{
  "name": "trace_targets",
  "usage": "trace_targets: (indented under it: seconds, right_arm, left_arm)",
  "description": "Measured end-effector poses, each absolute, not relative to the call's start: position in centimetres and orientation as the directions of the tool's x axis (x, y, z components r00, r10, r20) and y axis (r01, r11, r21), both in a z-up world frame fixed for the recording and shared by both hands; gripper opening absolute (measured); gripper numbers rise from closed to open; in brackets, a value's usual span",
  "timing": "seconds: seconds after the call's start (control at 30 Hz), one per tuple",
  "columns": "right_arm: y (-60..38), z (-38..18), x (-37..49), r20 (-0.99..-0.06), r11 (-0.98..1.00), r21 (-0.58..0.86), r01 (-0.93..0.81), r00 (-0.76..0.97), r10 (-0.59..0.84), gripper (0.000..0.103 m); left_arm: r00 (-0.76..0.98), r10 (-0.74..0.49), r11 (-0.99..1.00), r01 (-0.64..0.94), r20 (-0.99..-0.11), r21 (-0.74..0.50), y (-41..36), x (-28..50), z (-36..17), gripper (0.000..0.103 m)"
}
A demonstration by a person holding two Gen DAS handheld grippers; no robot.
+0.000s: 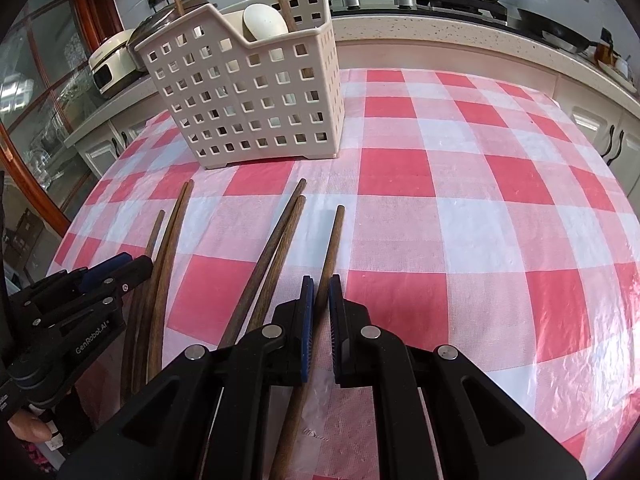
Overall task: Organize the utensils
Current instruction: 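Grasp a brown chopstick with the right tool while the left tool grasps another chopstick, then lift both chopsticks upright and carry them over the basket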
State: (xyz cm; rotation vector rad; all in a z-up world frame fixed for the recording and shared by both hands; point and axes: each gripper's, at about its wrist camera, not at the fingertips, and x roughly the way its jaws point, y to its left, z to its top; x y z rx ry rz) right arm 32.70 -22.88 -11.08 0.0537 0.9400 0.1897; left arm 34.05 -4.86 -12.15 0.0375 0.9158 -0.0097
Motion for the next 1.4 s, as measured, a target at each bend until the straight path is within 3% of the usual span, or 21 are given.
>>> trace_targets:
  seconds: [0.13,0.73,1.4]
  right_arm:
    - [-22.4,-11.1,32.5,-0.798,0.985,0.089,-0.146,0.582,0.159,0.007]
    - [-22.9,-10.3,32.2,-0.783,0.989,0.116,-0.094,0.603,0.149,0.006]
    - [-22.8,-0.9,27.2,-0.594,0.982,0.124,-0.145,0.781,0.191,0.006]
  left_arm:
    - [0.611,0.001,0.999,0.036,-0.792,0.028,-4.8,33.9,-12.2,0.01]
    - [0.62,-0.07,0.998,0.045,-0.781,-0.053,-3.0,32.7,-11.8,0.008]
    - [0.814,-0.123,0.992,0.099,-0.568,-0.074,-1.8,26.3,-2.1,0.007]
